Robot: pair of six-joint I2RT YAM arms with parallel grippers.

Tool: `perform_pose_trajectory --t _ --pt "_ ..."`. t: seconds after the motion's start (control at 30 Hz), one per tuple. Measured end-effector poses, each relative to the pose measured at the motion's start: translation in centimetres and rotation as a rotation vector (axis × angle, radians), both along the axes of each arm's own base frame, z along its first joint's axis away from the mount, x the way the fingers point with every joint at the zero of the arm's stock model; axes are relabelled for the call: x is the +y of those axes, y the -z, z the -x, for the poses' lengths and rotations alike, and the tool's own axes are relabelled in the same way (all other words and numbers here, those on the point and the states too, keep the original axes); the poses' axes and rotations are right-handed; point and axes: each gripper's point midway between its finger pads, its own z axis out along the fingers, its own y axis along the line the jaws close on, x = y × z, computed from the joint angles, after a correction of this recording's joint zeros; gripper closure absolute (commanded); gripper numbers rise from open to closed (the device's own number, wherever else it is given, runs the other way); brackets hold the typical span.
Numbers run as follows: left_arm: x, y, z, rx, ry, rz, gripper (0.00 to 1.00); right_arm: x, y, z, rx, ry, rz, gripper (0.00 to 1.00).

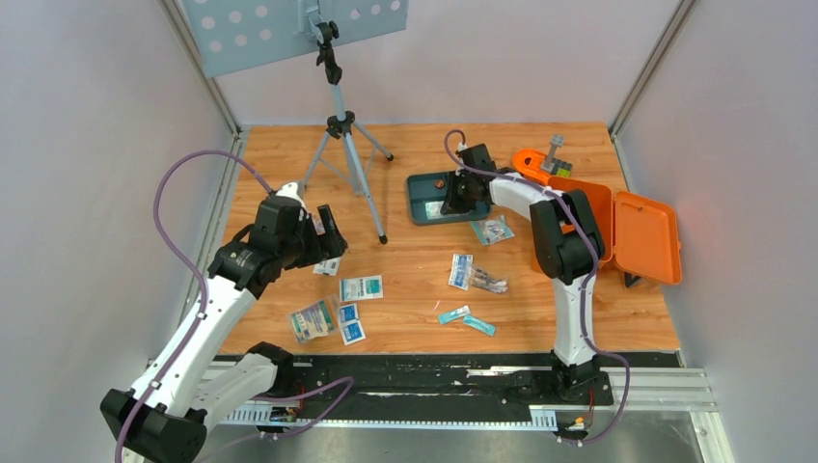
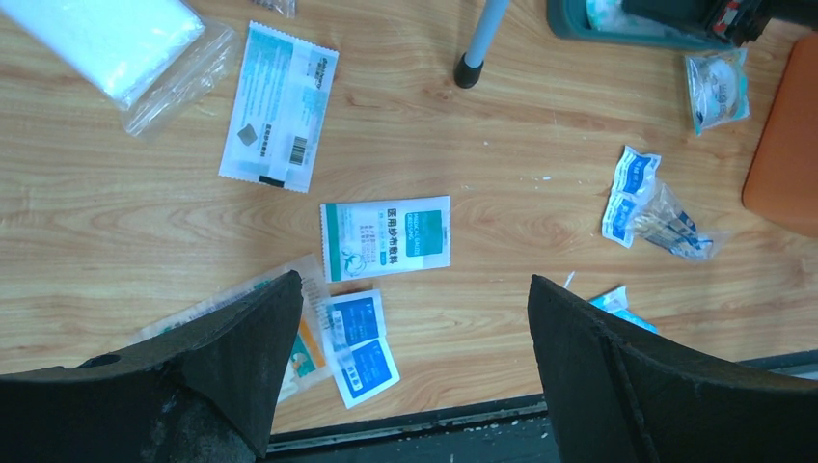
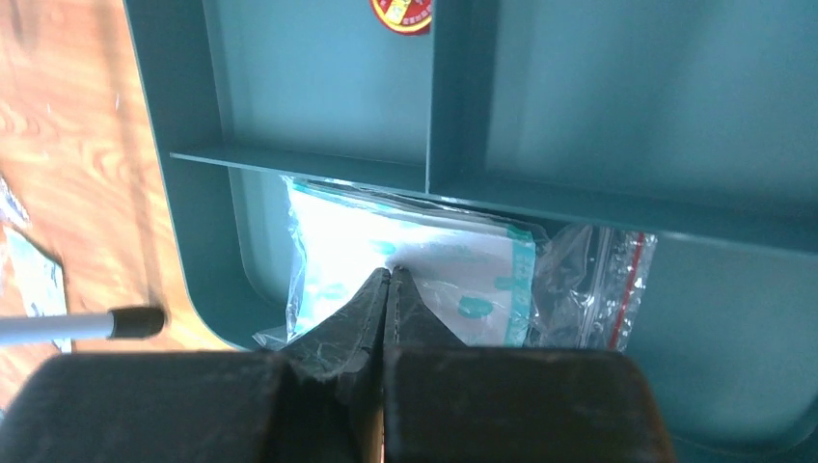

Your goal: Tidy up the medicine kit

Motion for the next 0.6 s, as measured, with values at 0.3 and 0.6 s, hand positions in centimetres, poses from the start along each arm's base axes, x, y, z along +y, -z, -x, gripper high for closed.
perform_pose_trajectory --t 0.3,0.6 --pt "-0.1 -0.3 0.1 -0.013 0.003 0.013 0.05 1.9 -0.3 3.5 0.037 -0.09 0.012 0.94" --pt "-0.2 -0.2 0.1 -0.012 0.008 0.018 0.05 0.8 -6.7 2.8 -0.083 -0.055 0.043 0.78"
